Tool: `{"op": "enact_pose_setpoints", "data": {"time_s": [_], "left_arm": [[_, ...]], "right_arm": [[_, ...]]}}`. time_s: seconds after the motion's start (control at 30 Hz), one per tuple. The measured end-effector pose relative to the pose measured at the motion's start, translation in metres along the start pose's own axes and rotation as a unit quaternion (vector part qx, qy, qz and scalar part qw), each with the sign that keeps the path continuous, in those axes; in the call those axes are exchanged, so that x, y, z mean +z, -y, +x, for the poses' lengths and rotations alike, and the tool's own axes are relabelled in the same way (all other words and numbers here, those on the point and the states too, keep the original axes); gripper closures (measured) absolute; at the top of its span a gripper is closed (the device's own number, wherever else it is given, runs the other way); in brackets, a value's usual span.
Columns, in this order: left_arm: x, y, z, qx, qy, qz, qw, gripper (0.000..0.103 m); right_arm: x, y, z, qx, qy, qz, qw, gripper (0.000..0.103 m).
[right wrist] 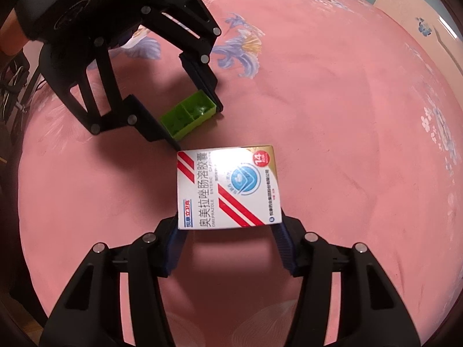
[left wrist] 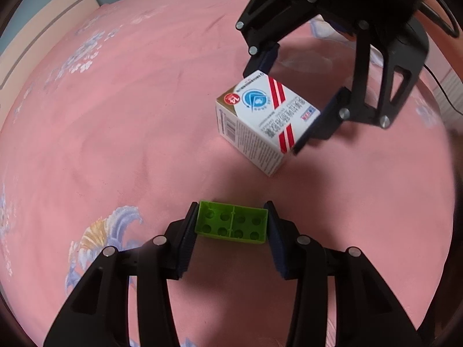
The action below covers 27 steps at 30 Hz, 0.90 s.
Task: Collect trash
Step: 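Grasp the medicine box with the right tool while the left tool grasps the green block, then carry the medicine box and green block in both tools over the bin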
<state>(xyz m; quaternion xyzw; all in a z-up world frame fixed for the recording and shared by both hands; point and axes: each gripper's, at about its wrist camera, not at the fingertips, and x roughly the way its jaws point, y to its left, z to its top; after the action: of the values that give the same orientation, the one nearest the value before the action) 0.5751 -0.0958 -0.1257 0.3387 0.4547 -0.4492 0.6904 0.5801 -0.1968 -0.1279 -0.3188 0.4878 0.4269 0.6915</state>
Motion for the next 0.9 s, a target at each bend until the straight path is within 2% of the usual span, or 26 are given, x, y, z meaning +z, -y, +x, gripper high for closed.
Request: {"op": "enact_pose_setpoints", "data": {"time_s": [0.3,0.67,0.9], "left_arm": [[-0.015,0.03,-0.032,-0.007,0.003,0.017,0.9998,0.056],[-0.04,0.07,-0.076,-0.005,0.02,0.016,0.9997,0.056],[-0.051,0.099,-0.102,-0.002,0.022,0.025,0.9994,0.056]], "right_arm": [[-0.004,-0.033,-0.028,0.005,-0.014,-0.009,1.0,0.048],[-0.002,-0.088,-0.075,0.003,-0.002,-0.016,1.0,0.048],[-0.016,-0.123,-0.105,-0.005,0.009,-0.028,1.0,0.048]]}}
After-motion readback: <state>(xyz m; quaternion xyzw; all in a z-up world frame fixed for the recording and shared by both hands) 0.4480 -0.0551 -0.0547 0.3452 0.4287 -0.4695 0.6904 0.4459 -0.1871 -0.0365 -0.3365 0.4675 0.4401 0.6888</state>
